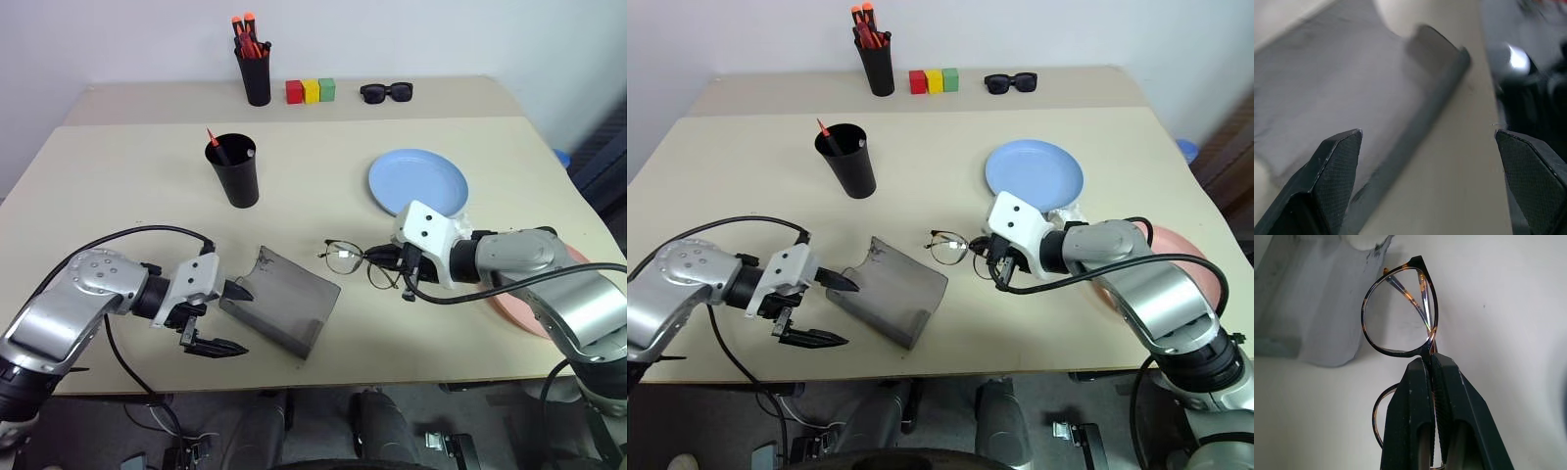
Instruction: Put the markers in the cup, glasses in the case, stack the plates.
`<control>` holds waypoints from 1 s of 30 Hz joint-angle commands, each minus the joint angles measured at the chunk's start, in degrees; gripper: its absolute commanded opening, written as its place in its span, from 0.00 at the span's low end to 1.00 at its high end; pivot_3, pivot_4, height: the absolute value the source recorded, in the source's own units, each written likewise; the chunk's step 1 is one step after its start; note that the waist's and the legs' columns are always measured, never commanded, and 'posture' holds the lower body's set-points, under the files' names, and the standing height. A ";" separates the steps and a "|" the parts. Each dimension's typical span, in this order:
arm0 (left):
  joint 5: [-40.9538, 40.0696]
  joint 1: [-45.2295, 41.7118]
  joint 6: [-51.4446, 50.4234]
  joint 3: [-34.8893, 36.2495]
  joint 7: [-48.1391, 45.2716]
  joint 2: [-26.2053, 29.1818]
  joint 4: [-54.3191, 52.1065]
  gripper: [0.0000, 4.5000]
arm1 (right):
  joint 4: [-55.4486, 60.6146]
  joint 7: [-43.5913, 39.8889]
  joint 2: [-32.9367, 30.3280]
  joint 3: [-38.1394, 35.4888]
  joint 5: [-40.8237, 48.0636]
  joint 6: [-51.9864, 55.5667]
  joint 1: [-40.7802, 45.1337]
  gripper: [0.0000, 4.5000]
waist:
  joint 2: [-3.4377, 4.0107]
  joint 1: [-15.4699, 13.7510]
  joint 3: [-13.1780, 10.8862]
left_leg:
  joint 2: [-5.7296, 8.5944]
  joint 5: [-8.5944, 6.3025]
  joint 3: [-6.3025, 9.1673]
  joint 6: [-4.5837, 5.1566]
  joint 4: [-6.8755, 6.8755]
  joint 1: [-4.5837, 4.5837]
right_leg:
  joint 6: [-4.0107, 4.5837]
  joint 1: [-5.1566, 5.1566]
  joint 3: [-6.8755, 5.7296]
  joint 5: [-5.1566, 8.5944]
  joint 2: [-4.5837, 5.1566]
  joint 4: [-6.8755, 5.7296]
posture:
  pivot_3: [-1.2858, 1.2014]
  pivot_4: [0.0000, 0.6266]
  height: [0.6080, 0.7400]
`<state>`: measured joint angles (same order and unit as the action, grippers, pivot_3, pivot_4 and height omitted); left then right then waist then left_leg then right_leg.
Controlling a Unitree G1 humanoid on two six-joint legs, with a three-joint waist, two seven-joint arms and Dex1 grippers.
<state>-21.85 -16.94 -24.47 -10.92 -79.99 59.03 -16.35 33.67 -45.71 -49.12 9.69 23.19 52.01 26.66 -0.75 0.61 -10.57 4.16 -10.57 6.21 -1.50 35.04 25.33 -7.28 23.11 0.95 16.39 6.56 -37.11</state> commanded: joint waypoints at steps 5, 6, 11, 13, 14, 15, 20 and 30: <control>8.83 -8.39 7.89 -8.40 -6.81 -3.46 10.72 0.71 | 5.40 1.32 -0.78 -4.24 1.74 1.71 -1.81 0.00 | -0.01 0.23 0.00 | -0.01 0.00 0.00 0.01 0.01 0.01 | -0.07 0.01 0.00 -0.03 -0.06 -0.01 | 0.52 0.24 1.00; 8.64 -8.59 7.88 -8.62 -7.68 -3.69 10.93 0.58 | 5.78 1.59 -0.84 -4.52 1.80 2.11 -2.08 0.00 | -0.01 0.29 0.00 | -0.01 0.00 0.00 0.01 0.01 0.02 | -0.17 0.01 0.00 -0.09 -0.07 -0.02 | 0.52 0.24 1.00; 8.97 -8.45 8.73 -7.93 -7.95 -4.81 11.55 0.03 | 7.09 2.53 -1.30 -6.05 2.25 3.87 -3.00 0.00 | -0.01 0.10 -0.01 | -0.02 0.00 0.05 0.02 0.02 0.02 | -0.25 0.03 -0.05 -0.12 -0.08 -0.11 | 0.52 0.24 1.00; 8.77 -8.91 7.49 -6.52 -5.36 -6.14 11.69 0.01 | 7.14 2.59 -1.85 -6.53 2.32 4.17 -2.99 0.00 | -0.01 0.09 -0.01 | -0.02 0.00 0.05 0.02 0.08 0.01 | -0.24 -0.01 -0.05 -0.12 -0.08 -0.11 | 0.52 0.24 1.00; 8.35 -9.55 5.26 -5.98 -4.05 -6.91 11.70 0.01 | 6.98 2.54 -2.18 -6.76 2.32 4.20 -2.83 0.00 | -0.01 0.06 -0.01 | -0.02 0.01 0.05 0.02 0.09 0.01 | -0.23 -0.01 -0.05 -0.12 -0.08 -0.11 | 0.52 0.24 1.00; 7.49 -10.35 2.62 -5.42 -2.92 -7.75 11.56 0.01 | 6.61 2.37 -2.61 -7.10 2.32 4.15 -2.51 0.00 | -0.02 -0.01 -0.01 | -0.01 0.01 0.05 0.03 0.11 0.01 | -0.23 -0.02 -0.04 -0.11 -0.07 -0.11 | 0.52 0.24 1.00; 5.63 -14.94 -4.27 -4.47 1.11 -13.30 13.70 0.01 | 3.53 1.21 -4.77 -8.10 1.47 2.56 -1.20 0.00 | -0.04 0.00 -0.02 | 0.01 0.03 0.08 0.07 0.15 0.02 | -0.27 -0.07 -0.10 -0.13 -0.08 -0.11 | 0.52 0.24 1.00; 15.05 -26.12 1.43 -15.01 0.07 -22.86 25.57 0.01 | 0.14 -0.84 -5.76 -6.08 -0.19 -1.46 0.96 0.00 | -0.04 0.36 -0.02 | 0.02 0.05 0.03 0.08 0.16 0.00 | -0.42 -0.08 -0.11 -0.21 -0.11 -0.19 | 0.52 0.24 1.00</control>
<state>-8.40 -41.73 -25.27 -24.89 -78.64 35.72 8.50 33.36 -46.42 -54.64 4.00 23.37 51.79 26.45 -0.79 0.97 -10.59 4.17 -10.52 6.24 -1.42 35.19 25.33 -7.70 23.05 0.85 16.18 6.45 -37.32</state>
